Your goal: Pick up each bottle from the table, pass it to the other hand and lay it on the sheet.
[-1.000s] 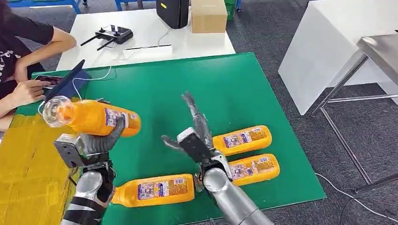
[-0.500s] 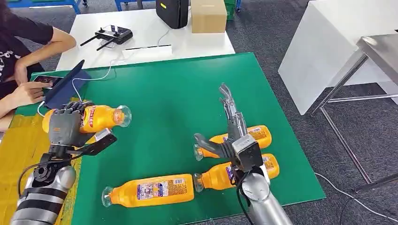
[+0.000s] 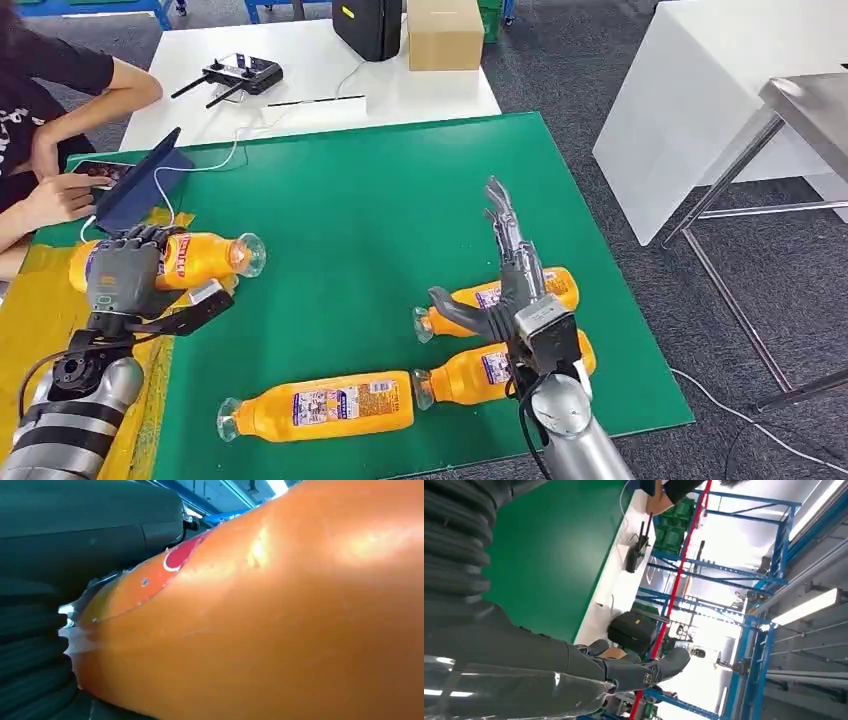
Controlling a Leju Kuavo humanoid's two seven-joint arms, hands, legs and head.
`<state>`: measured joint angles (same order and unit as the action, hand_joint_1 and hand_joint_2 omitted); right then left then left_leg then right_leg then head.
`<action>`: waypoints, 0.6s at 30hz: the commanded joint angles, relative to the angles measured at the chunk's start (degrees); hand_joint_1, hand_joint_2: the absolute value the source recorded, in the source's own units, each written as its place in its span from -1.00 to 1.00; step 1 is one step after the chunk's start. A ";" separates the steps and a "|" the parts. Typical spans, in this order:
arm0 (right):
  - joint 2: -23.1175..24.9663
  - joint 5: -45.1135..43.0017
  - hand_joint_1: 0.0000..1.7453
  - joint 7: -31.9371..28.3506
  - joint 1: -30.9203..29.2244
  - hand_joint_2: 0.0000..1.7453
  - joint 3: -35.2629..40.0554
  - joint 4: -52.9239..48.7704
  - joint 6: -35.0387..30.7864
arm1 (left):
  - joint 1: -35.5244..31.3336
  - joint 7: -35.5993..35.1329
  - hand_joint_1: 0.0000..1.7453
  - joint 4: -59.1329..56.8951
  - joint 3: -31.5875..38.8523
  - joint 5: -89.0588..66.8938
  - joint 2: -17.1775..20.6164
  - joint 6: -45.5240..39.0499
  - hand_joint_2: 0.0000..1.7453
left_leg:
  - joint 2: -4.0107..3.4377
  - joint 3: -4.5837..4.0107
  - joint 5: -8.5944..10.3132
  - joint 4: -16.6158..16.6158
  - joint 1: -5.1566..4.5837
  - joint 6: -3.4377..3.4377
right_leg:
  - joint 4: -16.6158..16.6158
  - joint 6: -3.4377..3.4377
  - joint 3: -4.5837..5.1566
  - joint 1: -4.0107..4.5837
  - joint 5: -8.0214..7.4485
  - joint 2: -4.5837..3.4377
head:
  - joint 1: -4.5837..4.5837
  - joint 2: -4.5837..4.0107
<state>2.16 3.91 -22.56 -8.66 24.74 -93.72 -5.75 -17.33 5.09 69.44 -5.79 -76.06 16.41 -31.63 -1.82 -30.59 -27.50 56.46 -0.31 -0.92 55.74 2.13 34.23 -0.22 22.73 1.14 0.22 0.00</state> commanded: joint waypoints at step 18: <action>0.65 6.61 -1.00 -0.14 1.63 1.00 -3.78 -2.02 -1.73 | -21.05 -15.55 1.00 -40.24 -5.91 -13.94 8.29 21.30 1.00 | 0.23 0.08 0.02 -0.01 0.07 0.08 | 0.00 -0.02 -0.13 0.05 0.05 0.10 | 0.02 0.00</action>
<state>2.40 9.64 -23.34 -5.74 21.68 -97.50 -6.82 -31.30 -10.14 43.99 -8.46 -89.66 25.03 -12.94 -1.78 -30.61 -27.46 56.46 -0.29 -0.88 55.76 2.12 34.24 -0.20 22.74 1.21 0.24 0.00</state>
